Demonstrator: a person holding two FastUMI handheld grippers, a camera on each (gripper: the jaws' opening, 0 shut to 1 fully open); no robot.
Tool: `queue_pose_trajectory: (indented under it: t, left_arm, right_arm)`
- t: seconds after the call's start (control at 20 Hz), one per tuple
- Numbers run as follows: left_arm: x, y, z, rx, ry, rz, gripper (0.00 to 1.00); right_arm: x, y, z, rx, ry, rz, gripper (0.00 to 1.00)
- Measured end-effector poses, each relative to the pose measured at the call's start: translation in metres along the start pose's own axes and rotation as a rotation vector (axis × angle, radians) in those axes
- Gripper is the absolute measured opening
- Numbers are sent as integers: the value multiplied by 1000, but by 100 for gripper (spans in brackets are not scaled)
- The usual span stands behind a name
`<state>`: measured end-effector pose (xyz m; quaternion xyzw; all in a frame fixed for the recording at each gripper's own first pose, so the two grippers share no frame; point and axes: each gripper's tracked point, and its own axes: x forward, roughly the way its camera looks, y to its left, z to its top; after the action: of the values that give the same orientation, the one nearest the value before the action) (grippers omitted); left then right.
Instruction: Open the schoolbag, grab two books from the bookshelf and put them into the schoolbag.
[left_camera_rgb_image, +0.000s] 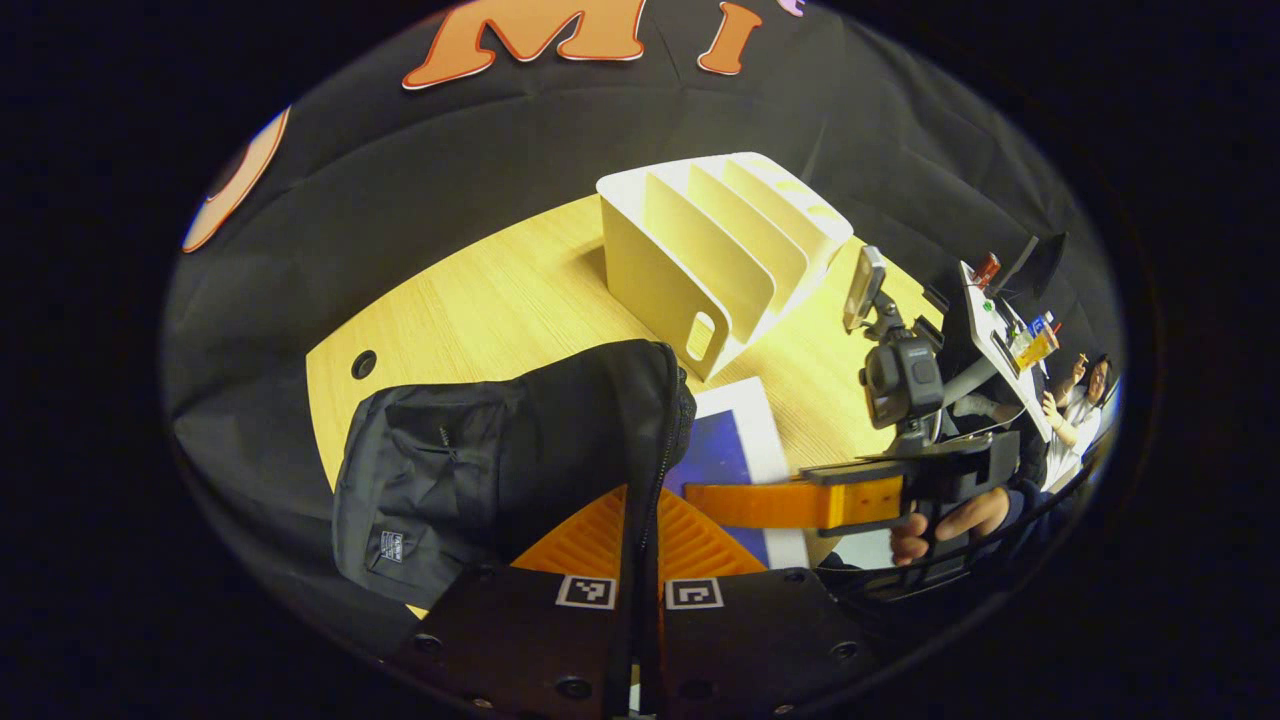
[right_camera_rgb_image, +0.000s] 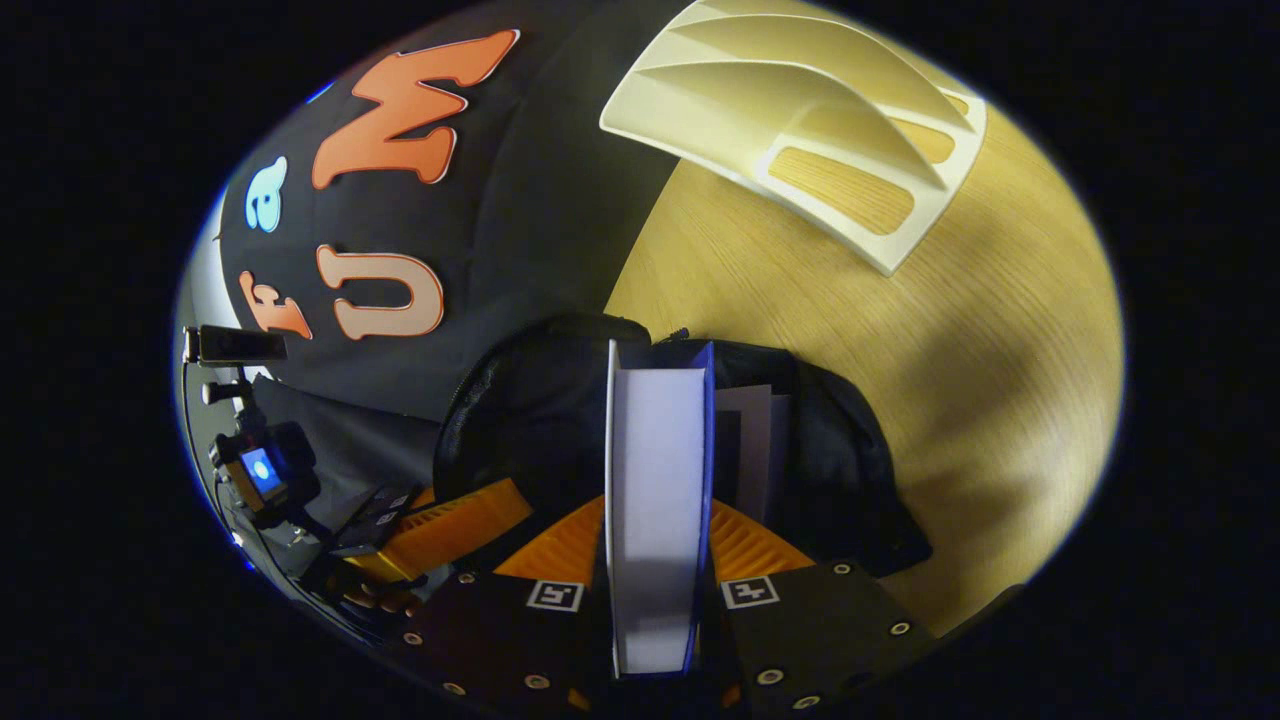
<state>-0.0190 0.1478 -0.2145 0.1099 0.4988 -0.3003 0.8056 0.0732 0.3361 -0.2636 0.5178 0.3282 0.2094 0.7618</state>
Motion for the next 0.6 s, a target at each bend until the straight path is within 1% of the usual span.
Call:
queue_pose_trajectory:
  t: [0.25, 0.4, 0.6]
  left_arm:
    - [-2, -1, 6, 4, -11, -1, 4]
    - [-1, 0, 7, -5, -13, -3, 4]
    - [-1, -1, 10, -33, -25, 0, 4]
  right_arm:
    - [26, 5, -5, -10, 0, 8, 36]
    - [42, 7, -9, -31, 32, 10, 38]
    - [59, 12, -10, -52, 65, 5, 39]
